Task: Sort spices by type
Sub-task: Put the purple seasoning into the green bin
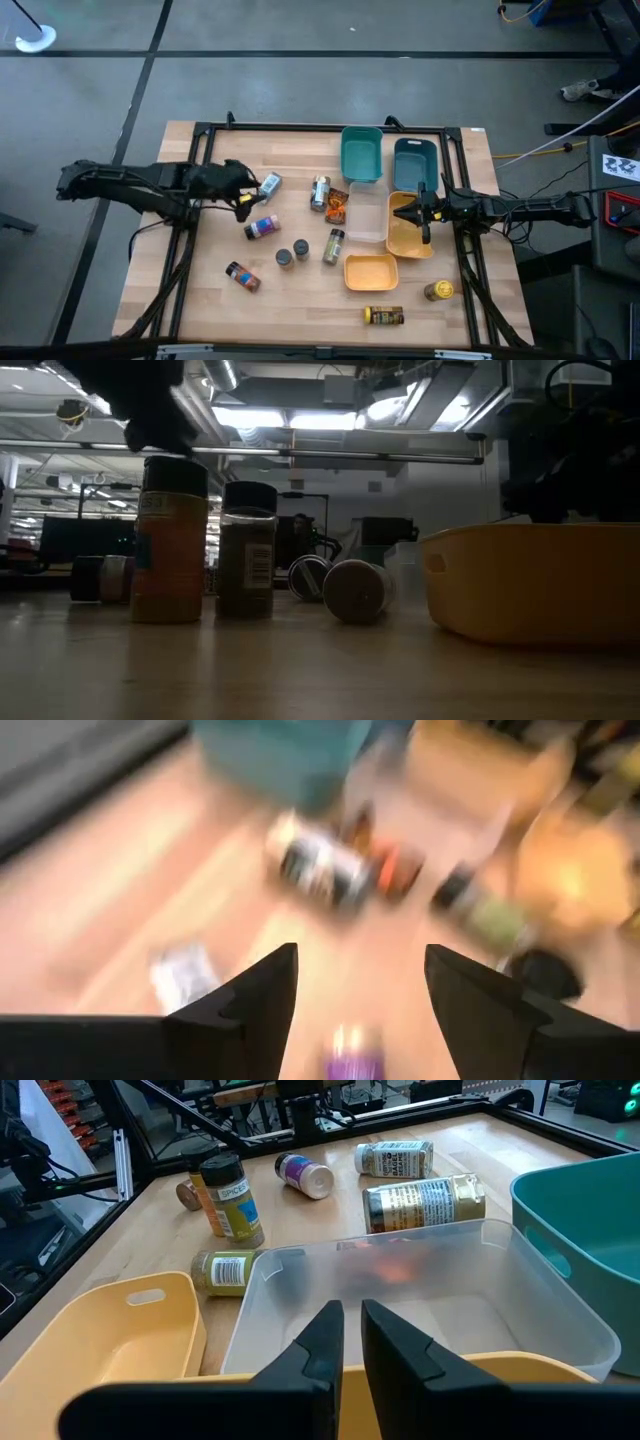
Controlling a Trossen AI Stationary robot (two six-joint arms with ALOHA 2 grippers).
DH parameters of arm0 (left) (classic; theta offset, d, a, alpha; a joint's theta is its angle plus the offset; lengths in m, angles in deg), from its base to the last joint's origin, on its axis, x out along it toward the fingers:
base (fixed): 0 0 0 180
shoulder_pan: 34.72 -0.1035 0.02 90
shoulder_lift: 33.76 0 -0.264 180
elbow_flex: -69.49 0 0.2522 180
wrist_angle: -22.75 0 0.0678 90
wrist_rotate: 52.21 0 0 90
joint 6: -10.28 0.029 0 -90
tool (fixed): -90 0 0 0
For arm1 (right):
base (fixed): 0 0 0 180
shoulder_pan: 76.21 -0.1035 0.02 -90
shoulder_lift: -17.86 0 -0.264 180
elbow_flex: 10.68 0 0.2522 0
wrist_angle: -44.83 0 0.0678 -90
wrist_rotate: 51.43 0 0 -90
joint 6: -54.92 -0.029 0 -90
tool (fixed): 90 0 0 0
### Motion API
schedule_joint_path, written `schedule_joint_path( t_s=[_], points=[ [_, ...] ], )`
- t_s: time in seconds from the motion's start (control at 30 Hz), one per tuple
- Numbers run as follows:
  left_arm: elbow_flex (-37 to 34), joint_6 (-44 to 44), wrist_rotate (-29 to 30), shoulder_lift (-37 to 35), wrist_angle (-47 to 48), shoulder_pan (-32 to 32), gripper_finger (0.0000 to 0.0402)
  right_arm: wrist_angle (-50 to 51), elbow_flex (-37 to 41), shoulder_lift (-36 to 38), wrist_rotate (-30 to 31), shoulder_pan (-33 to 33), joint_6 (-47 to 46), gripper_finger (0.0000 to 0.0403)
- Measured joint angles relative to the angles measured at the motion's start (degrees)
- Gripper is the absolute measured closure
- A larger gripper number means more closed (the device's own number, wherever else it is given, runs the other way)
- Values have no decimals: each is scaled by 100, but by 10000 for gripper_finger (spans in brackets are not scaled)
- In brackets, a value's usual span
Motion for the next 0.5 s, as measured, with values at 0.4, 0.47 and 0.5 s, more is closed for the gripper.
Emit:
schedule_joint_path(
  t_s=[0.4,0.47,0.5],
  points=[
    [213,-964,-938,1168,1316,350,192,0,1,1,-1,1,-3,361],
    [213,-934,-940,1340,1302,386,192,1,0,1,-1,1,-4,361],
    [213,-921,-940,1430,1297,405,192,2,1,1,0,0,-4,361]
  ],
)
